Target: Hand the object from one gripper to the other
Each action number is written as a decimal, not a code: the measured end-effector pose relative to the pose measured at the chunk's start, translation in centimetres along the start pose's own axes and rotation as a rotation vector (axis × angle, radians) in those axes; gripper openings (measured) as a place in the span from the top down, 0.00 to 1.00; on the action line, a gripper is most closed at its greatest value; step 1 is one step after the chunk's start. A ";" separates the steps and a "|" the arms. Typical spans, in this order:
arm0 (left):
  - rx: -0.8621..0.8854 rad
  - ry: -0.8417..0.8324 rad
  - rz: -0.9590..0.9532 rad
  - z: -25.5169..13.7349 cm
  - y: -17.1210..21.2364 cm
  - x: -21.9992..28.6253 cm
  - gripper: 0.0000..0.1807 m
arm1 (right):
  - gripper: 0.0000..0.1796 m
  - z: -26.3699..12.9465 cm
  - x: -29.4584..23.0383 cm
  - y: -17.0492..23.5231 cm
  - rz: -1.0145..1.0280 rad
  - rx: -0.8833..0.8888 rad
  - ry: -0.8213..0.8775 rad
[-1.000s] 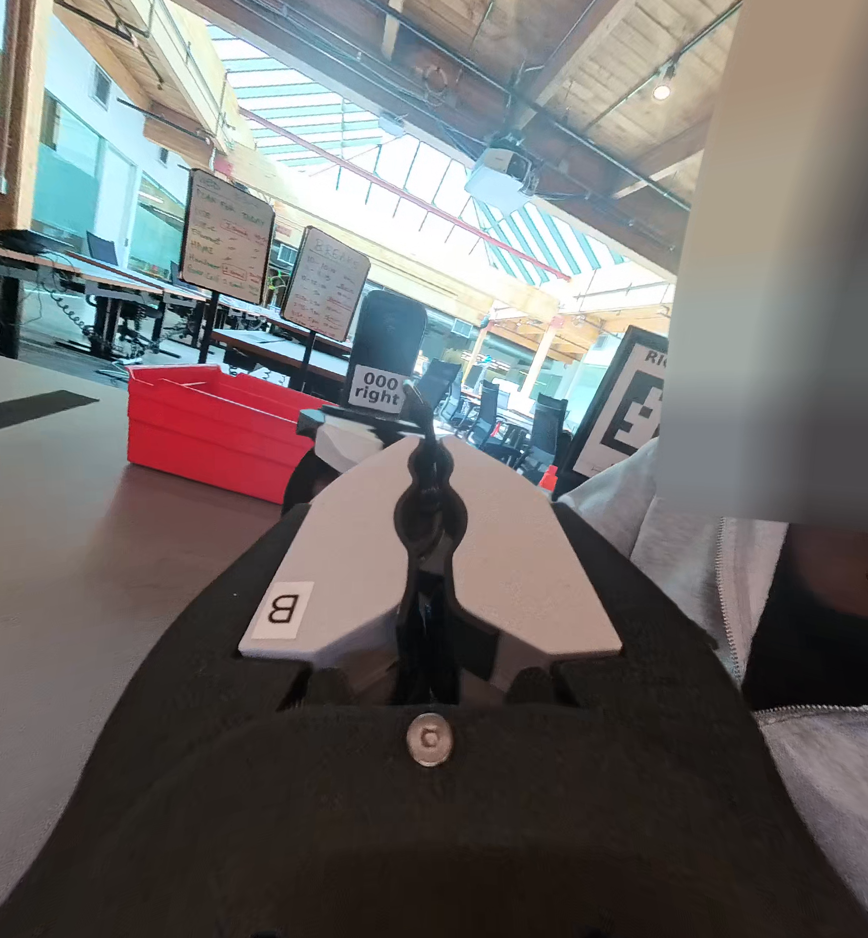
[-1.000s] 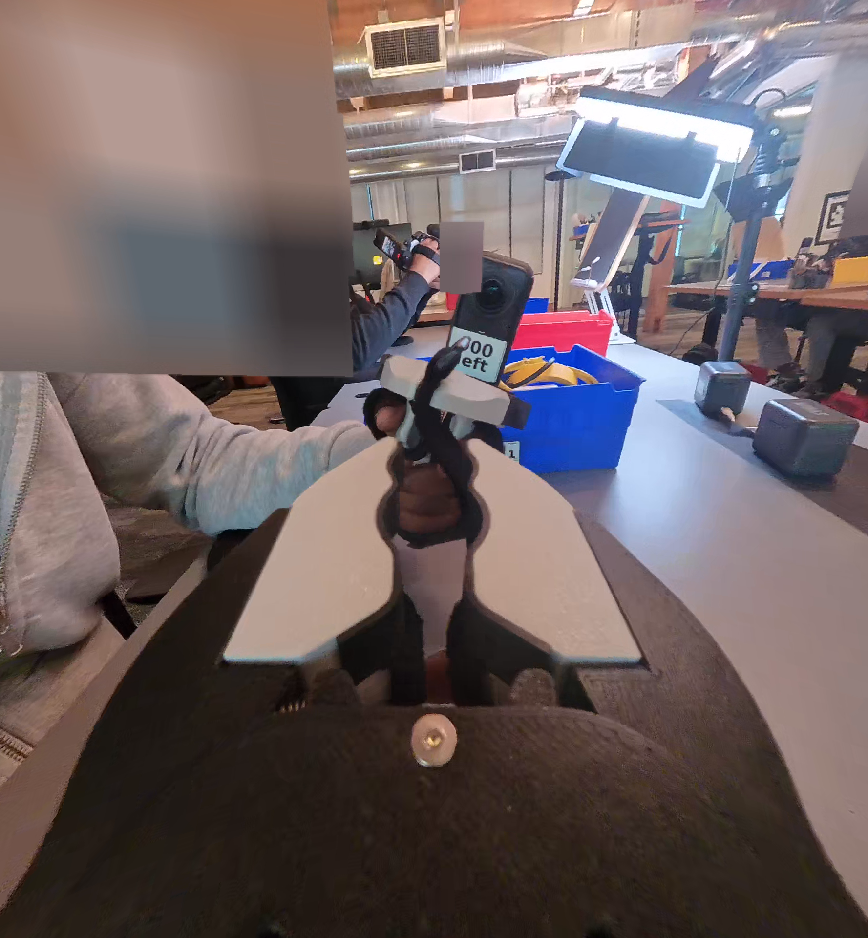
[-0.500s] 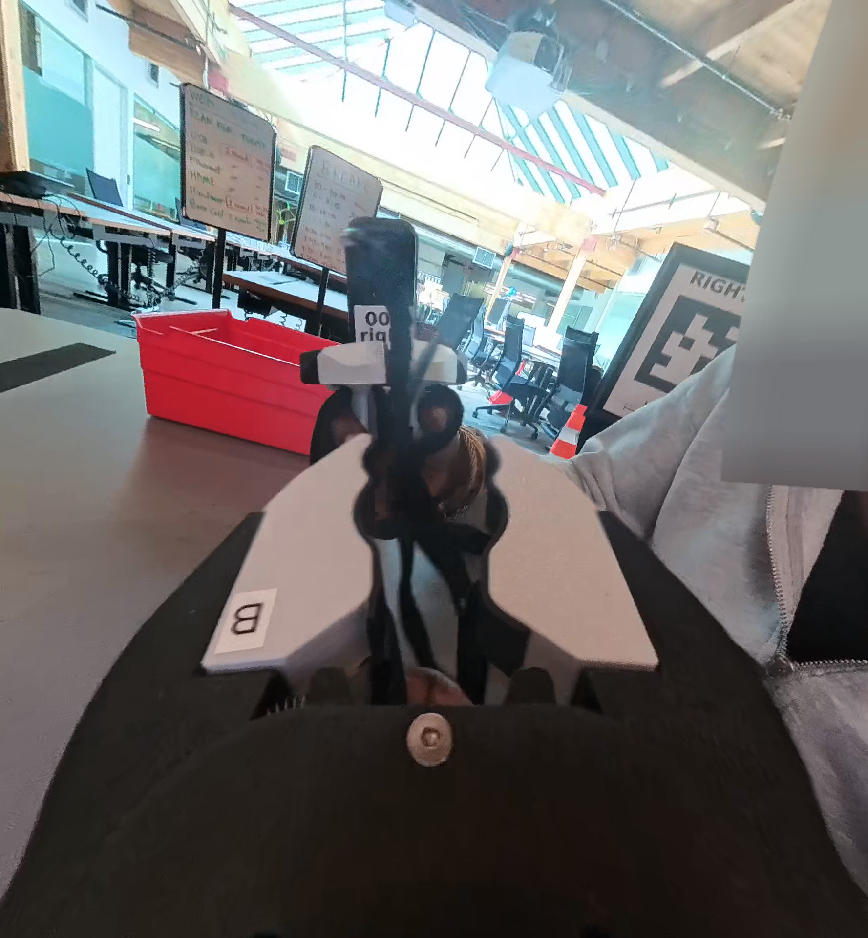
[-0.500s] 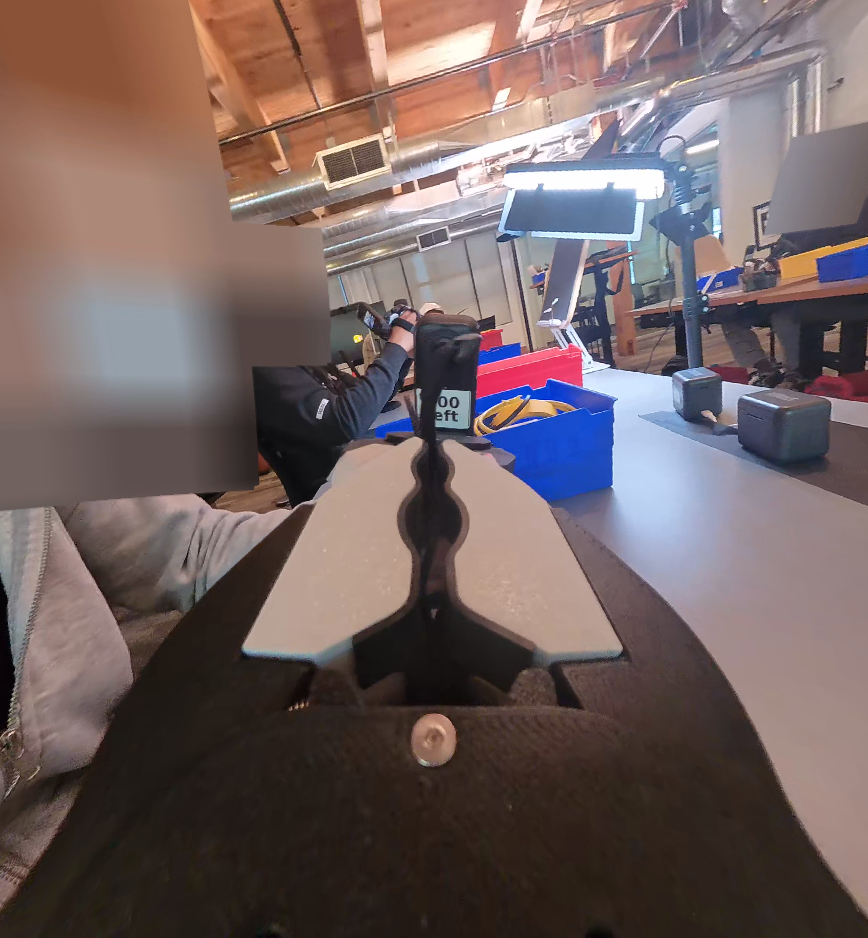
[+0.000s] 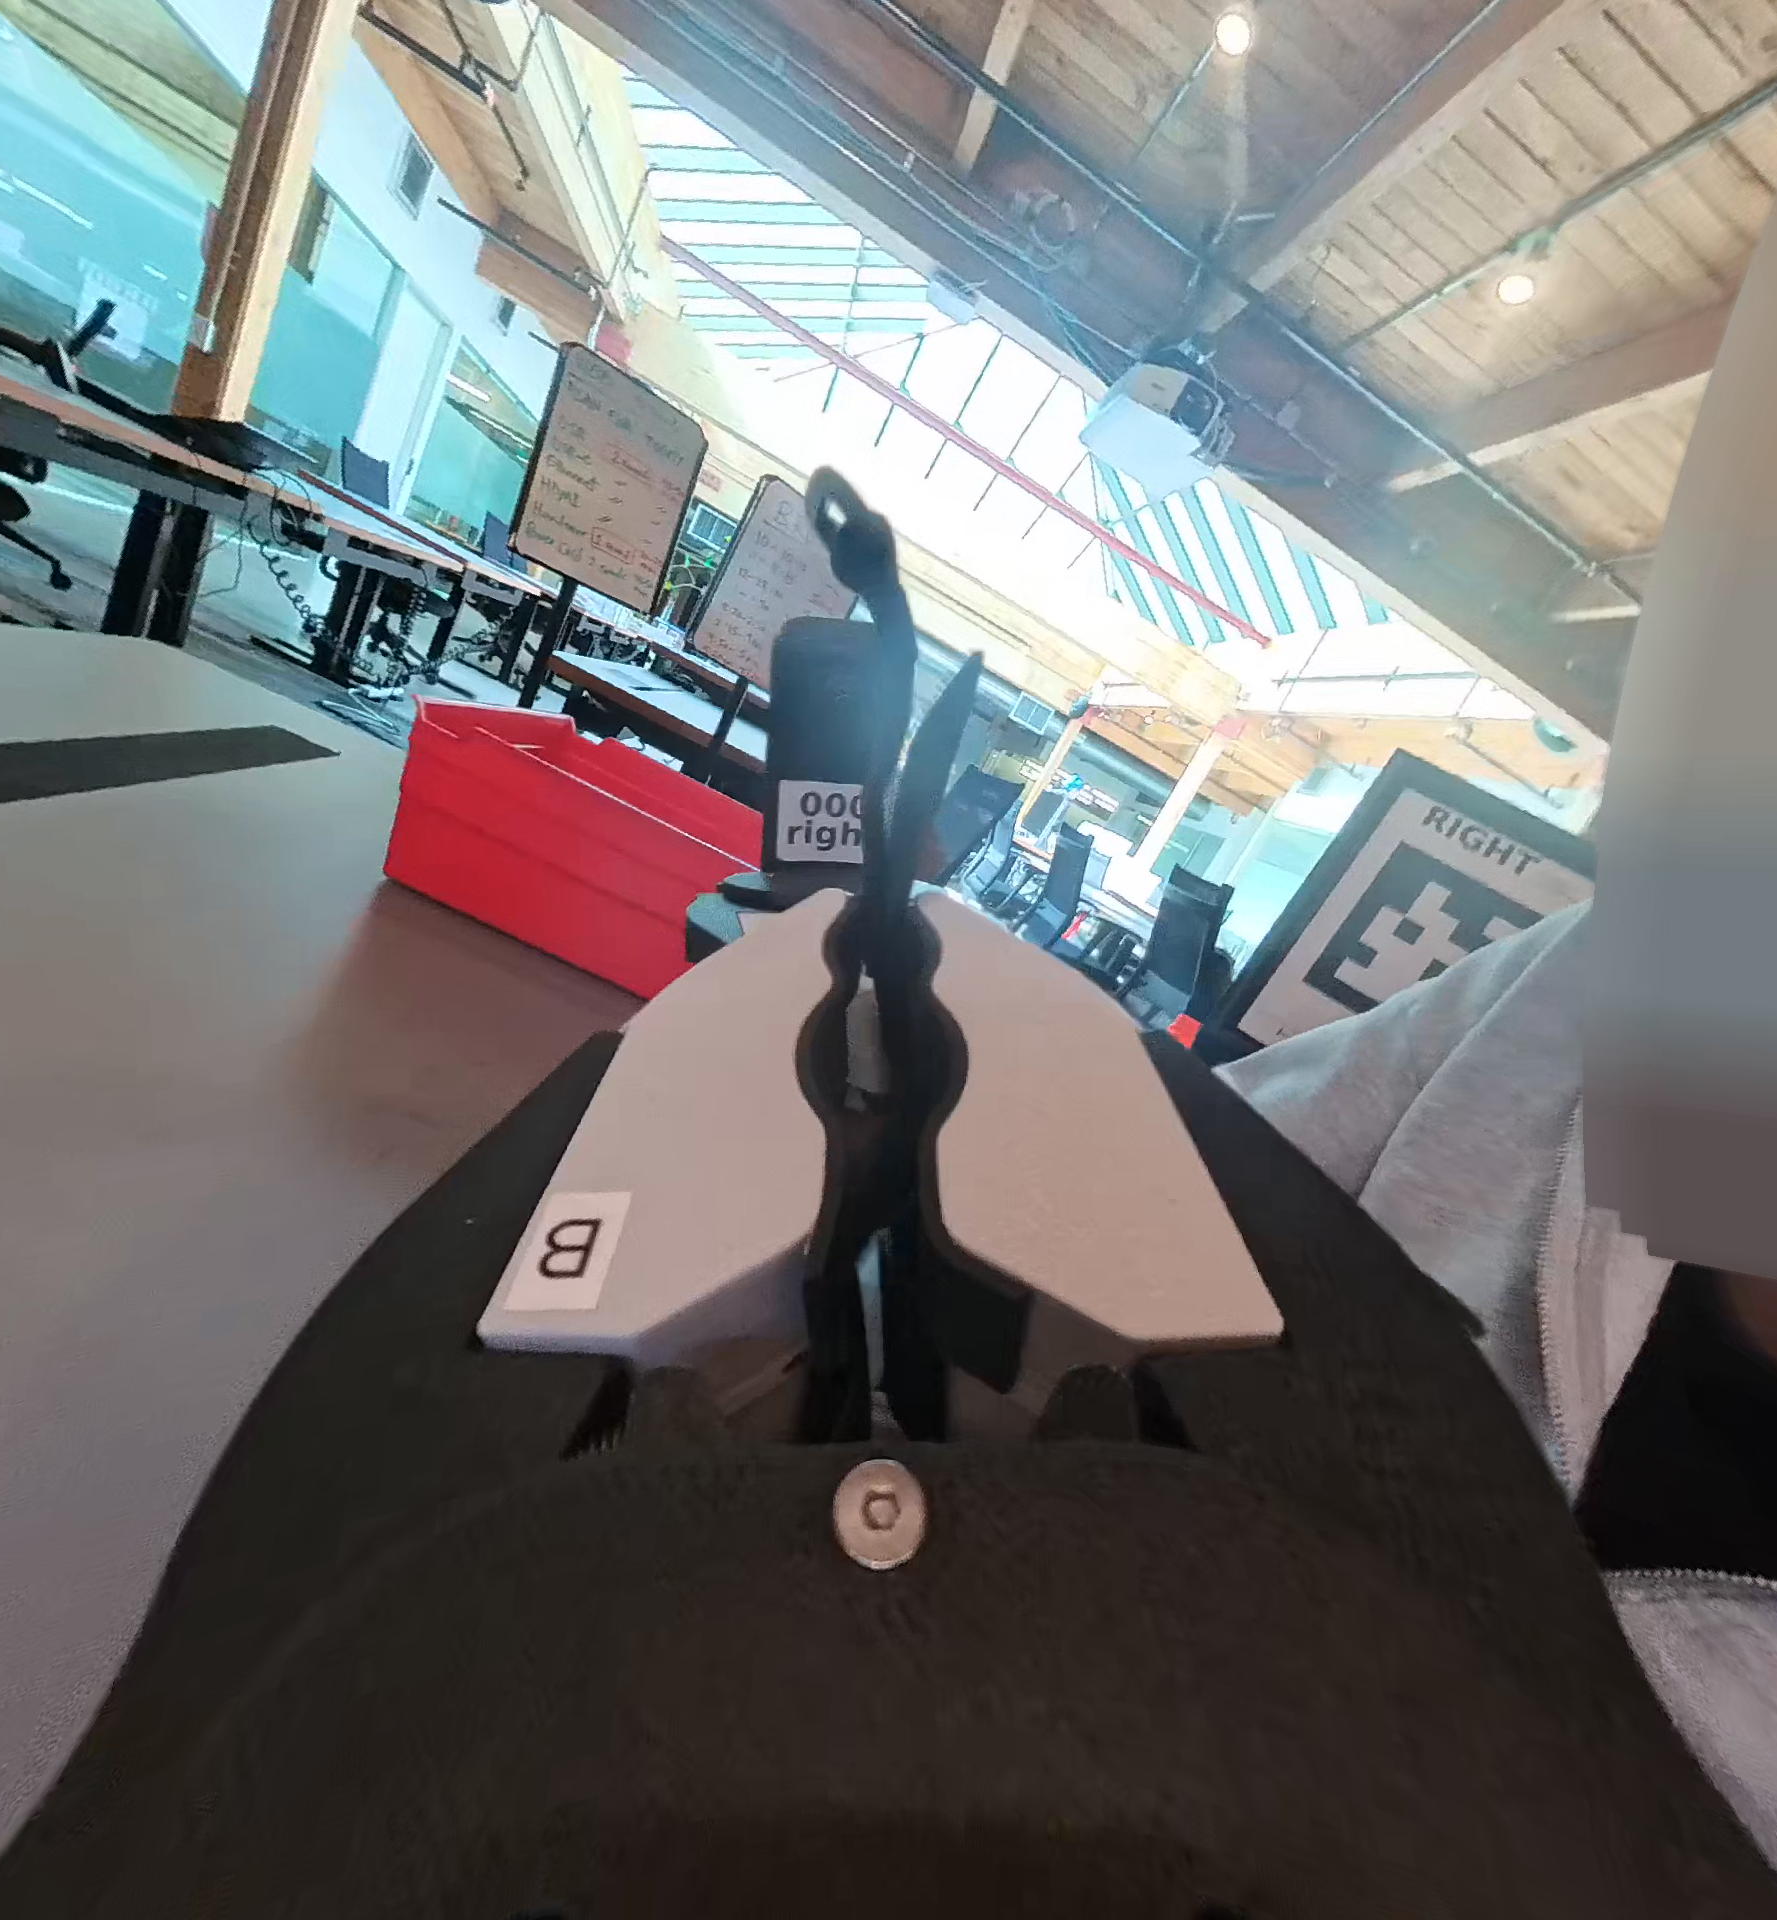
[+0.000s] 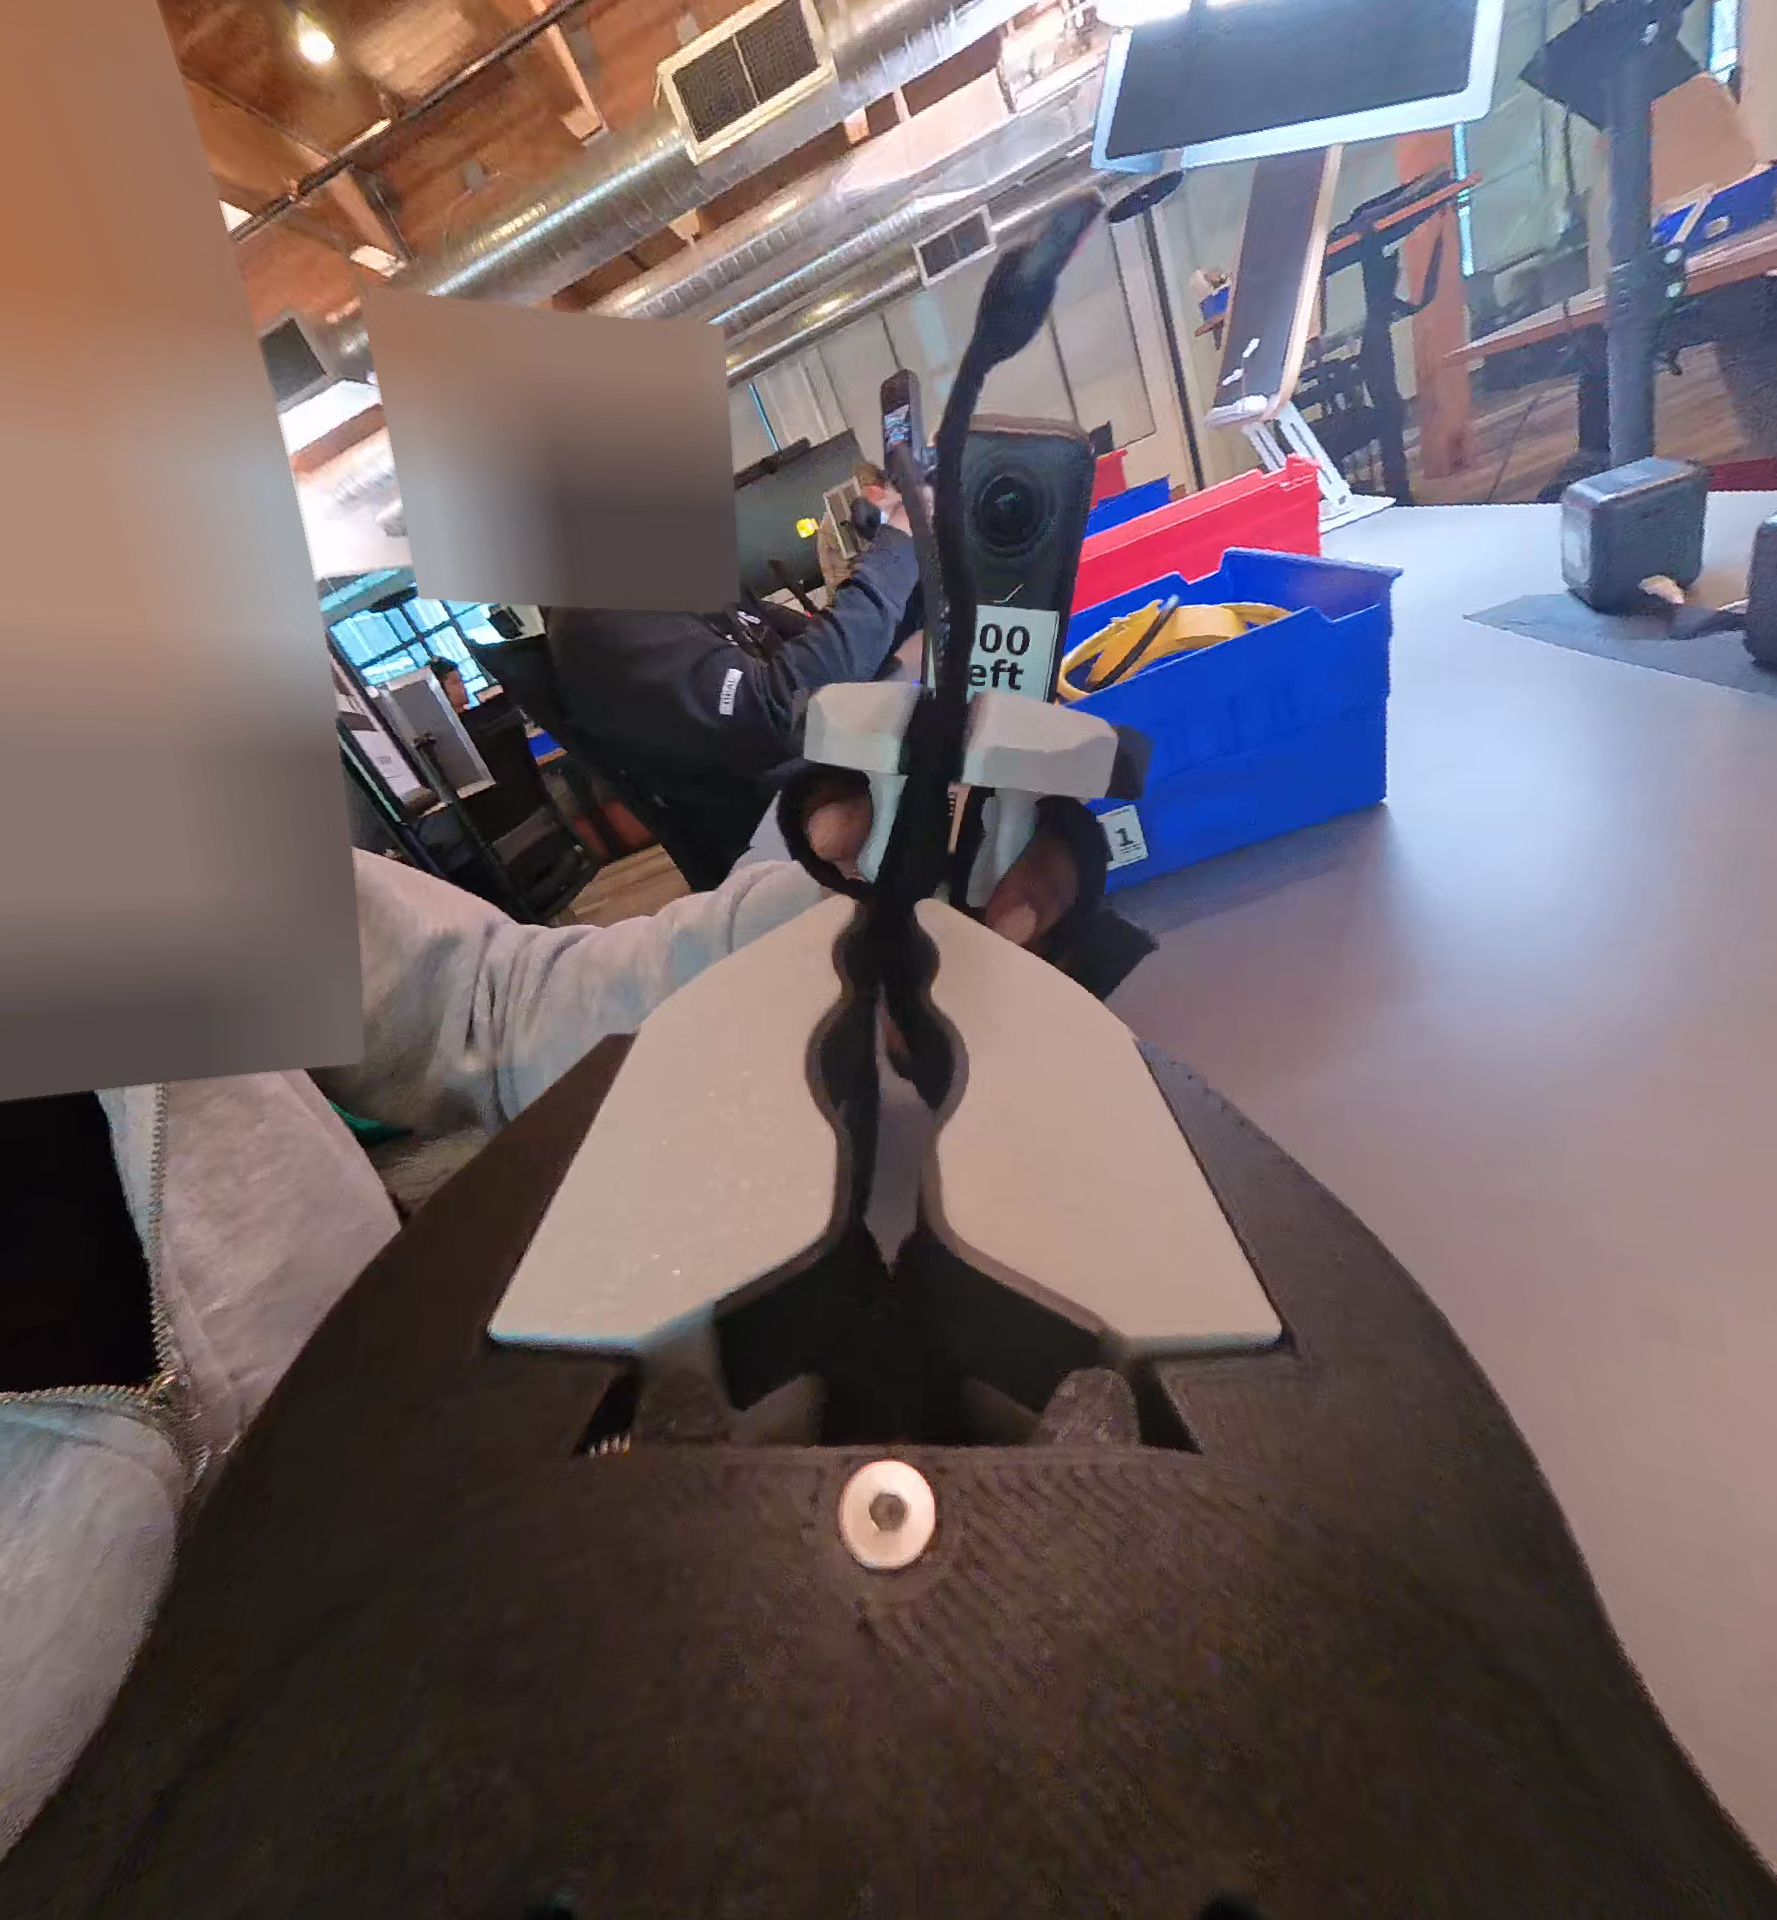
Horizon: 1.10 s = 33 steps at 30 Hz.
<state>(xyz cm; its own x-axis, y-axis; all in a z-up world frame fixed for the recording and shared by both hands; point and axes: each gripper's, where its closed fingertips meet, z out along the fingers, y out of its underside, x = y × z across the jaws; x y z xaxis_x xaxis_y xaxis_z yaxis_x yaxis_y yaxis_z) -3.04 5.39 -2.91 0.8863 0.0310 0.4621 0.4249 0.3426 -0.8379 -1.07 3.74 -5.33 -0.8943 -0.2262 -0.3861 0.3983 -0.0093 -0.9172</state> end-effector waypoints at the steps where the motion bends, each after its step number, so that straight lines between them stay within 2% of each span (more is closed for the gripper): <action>1: -0.002 -0.006 -0.022 0.0 0.1 -0.2 0.91 | 0.97 -0.2 0.2 -0.2 -0.007 0.007 0.016; 3: -0.054 -0.025 -0.059 0.2 0.9 -0.7 0.81 | 0.97 -0.7 0.6 -1.0 0.004 0.059 0.040; 5: -0.118 -0.018 -0.068 0.4 2.0 -0.8 0.80 | 0.97 -1.4 0.7 -2.2 0.031 0.136 0.041; 8: -0.141 -0.015 -0.013 0.8 2.6 -0.5 0.95 | 0.97 -2.1 1.0 -3.2 0.051 0.201 0.049; 11: -0.132 -0.021 0.047 0.8 2.3 -0.2 0.97 | 0.96 -2.2 1.0 -3.3 0.048 0.206 0.057; 13: -0.071 -0.019 0.034 0.6 1.3 -0.1 0.97 | 0.85 -2.0 1.1 -3.2 0.068 0.209 0.056; 14: -0.047 -0.017 0.024 0.4 0.9 -0.1 0.97 | 0.82 -1.7 1.0 -2.9 0.088 0.186 0.042; 15: -0.033 -0.020 0.018 0.3 0.6 -0.2 0.97 | 0.83 -1.3 0.8 -2.3 0.103 0.150 0.015; 18: -0.037 -0.007 0.010 0.2 0.6 -0.1 0.97 | 0.97 -0.5 0.5 -0.9 0.085 0.064 0.004; 20: -0.030 -0.020 -0.004 0.3 0.6 -0.3 0.93 | 0.97 -0.6 0.7 -0.8 0.052 0.060 0.035; 21: -0.045 -0.030 -0.011 0.4 0.9 -0.5 0.88 | 0.97 -0.8 0.8 -1.0 0.050 0.063 0.040; 23: -0.115 -0.021 -0.033 0.5 2.0 -0.6 0.80 | 0.97 -1.3 0.9 -1.9 0.047 0.111 0.051; 24: -0.146 -0.015 -0.041 0.6 2.5 -0.6 0.80 | 0.97 -1.6 1.0 -2.3 0.043 0.137 0.060; 28: -0.165 -0.021 0.018 1.0 3.1 -0.5 0.97 | 0.97 -1.9 1.3 -2.5 0.022 0.139 0.088; 30: -0.150 -0.022 0.047 0.9 2.7 -0.3 0.97 | 0.96 -1.8 1.0 -2.8 0.019 0.155 0.078; 33: -0.026 0.014 0.014 0.4 0.7 0.2 0.97 | 0.83 -1.4 1.0 -2.4 0.064 0.145 0.052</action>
<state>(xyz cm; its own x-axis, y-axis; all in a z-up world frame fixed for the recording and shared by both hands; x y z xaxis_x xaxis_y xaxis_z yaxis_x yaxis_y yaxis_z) -2.65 6.04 -3.26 0.8946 0.0223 0.4464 0.4170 0.3176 -0.8516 -3.15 4.91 -3.68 -0.8742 -0.1797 -0.4511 0.4764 -0.1376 -0.8684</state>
